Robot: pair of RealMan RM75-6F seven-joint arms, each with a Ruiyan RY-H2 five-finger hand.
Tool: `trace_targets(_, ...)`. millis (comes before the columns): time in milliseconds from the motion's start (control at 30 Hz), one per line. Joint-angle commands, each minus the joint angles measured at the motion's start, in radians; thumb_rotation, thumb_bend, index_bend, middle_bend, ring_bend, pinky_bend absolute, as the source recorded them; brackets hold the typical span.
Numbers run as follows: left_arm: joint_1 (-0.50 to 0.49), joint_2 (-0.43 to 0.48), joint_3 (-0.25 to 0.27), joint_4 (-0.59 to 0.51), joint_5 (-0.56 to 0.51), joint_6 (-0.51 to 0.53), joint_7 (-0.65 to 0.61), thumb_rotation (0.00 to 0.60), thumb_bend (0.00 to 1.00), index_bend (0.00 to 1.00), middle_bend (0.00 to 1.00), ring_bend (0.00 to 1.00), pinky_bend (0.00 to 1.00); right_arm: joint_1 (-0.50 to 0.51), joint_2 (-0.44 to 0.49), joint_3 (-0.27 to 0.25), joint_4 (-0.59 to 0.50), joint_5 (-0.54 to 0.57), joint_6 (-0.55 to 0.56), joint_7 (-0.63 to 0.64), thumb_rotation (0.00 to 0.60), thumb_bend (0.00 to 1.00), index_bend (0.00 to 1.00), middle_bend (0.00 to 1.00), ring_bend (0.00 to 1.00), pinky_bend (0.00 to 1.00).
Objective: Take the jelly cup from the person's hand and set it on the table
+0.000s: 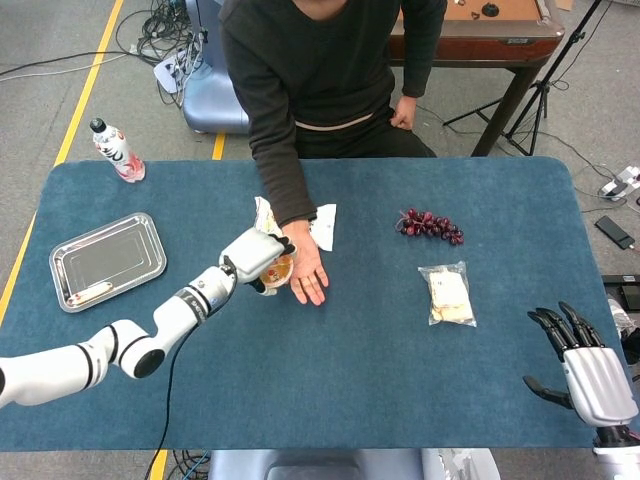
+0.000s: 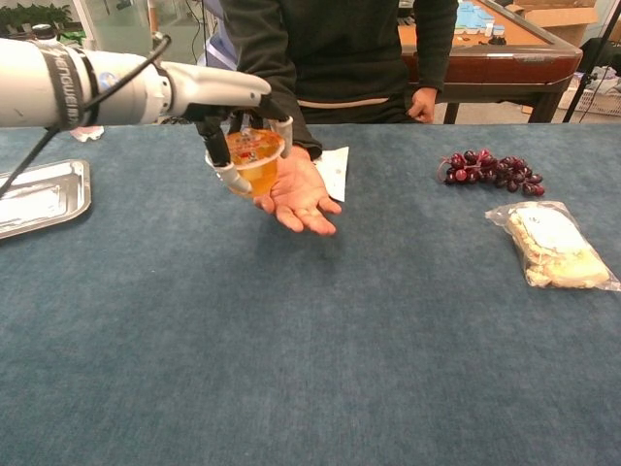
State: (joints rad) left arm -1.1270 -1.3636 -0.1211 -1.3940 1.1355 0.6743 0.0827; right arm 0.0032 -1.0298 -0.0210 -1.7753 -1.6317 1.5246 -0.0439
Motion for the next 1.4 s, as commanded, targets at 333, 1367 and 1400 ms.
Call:
trace_targets(333, 0.107, 0.026, 0.069, 0.038, 0.044, 0.001, -0.042, 0.6, 0.17, 0.41, 0.29, 0.39, 0.6, 0.013, -0.004, 0.003, -0.009, -0.013, -0.009, -0.008, 0.6, 0.11, 0.15, 0.15, 0.0, 0.16)
trace_targets(1367, 0.235, 0.076, 0.001, -0.086, -0.099, 0.119, -0.004, 0.6, 0.17, 0.0, 0.0, 0.0, 0.14, -0.003, 0.0, 0.003, 0.017, 0.001, 0.011, 0.029, 0.6, 0.11, 0.15, 0.15, 0.0, 0.16)
trace_targets(1400, 0.252, 0.083, 0.001, -0.096, -0.099, 0.149, 0.0, 0.6, 0.17, 0.0, 0.0, 0.0, 0.14, -0.003, 0.001, 0.003, 0.018, 0.004, 0.011, 0.034, 0.6, 0.11, 0.15, 0.15, 0.0, 0.16)
